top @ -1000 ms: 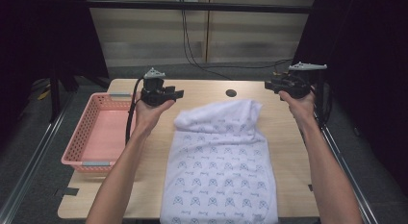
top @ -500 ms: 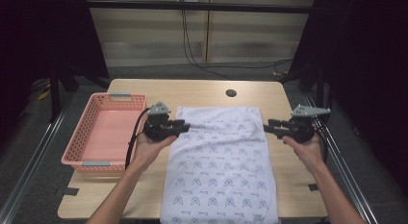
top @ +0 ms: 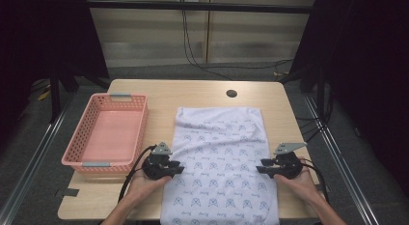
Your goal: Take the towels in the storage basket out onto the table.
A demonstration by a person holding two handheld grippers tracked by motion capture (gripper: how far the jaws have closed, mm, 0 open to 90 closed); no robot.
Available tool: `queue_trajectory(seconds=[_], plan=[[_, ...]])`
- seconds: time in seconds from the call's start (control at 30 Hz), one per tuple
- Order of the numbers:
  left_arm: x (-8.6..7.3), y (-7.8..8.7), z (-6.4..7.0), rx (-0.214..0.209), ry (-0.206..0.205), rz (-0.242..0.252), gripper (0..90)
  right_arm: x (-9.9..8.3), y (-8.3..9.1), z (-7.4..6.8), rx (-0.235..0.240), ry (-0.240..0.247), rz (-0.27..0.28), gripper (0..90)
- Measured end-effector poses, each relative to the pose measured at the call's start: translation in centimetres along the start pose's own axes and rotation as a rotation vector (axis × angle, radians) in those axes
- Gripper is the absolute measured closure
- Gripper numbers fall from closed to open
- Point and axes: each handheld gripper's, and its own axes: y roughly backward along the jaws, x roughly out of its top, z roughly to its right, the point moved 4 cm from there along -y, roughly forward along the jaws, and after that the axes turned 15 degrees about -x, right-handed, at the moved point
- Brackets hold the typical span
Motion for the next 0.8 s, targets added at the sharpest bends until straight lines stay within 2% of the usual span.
queue_trajectory(seconds=[0.13, 0.2, 0.27, 0.37, 0.4, 0.43, 0.47, 0.5, 0.57, 0.7, 0.73, 0.77, 0.8], plan=[[-0.5, -0.1, 0.3, 0.015, -0.017, -0.004, 70.3, -0.1, -0.2, -0.1, -0.006, 0.000, 0.006, 64.0], [-0.8, 0.0, 0.7, 0.014, -0.027, -0.009, 72.6, -0.2, 0.0, -0.3, -0.024, 0.024, 0.011, 65.4], [-1.2, 0.3, 1.0, 0.038, -0.014, -0.017, 85.4, -0.3, 0.1, -0.4, -0.032, 0.030, 0.008, 72.4], [-1.7, 0.6, 1.9, 0.056, -0.054, -0.044, 87.0, -0.5, 0.3, -0.7, -0.043, 0.053, 0.011, 75.5], [-2.0, 0.7, 2.0, 0.037, -0.044, -0.040, 87.1, -0.5, 0.4, -0.8, -0.047, 0.060, 0.010, 78.1], [-2.1, 0.8, 2.1, 0.009, -0.017, -0.030, 87.0, -0.6, 0.4, -0.9, -0.033, 0.054, 0.011, 81.4], [-2.3, 0.9, 2.1, 0.007, -0.006, -0.027, 87.2, -0.7, 0.6, -1.1, -0.025, 0.057, 0.000, 84.4], [-2.3, 0.9, 2.2, 0.003, -0.013, -0.031, 87.2, -0.7, 0.6, -1.1, -0.025, 0.057, 0.000, 84.4], [-2.6, 0.9, 2.9, -0.030, 0.001, -0.036, 87.2, -1.1, 1.2, -1.6, 0.007, 0.066, -0.007, 84.8], [-3.2, 0.7, 4.9, -0.035, -0.030, -0.078, 86.9, -2.1, 2.3, -2.2, 0.037, 0.077, -0.031, 84.5], [-3.4, 0.7, 5.3, -0.066, -0.027, -0.087, 86.8, -2.3, 2.6, -2.3, 0.045, 0.069, -0.035, 84.5], [-3.6, 0.6, 5.7, -0.066, -0.029, -0.088, 86.8, -2.5, 2.8, -2.4, 0.053, 0.074, -0.037, 84.5], [-3.9, 0.6, 6.5, -0.094, -0.035, -0.096, 86.8, -2.9, 3.3, -2.6, 0.074, 0.083, -0.048, 84.6]])
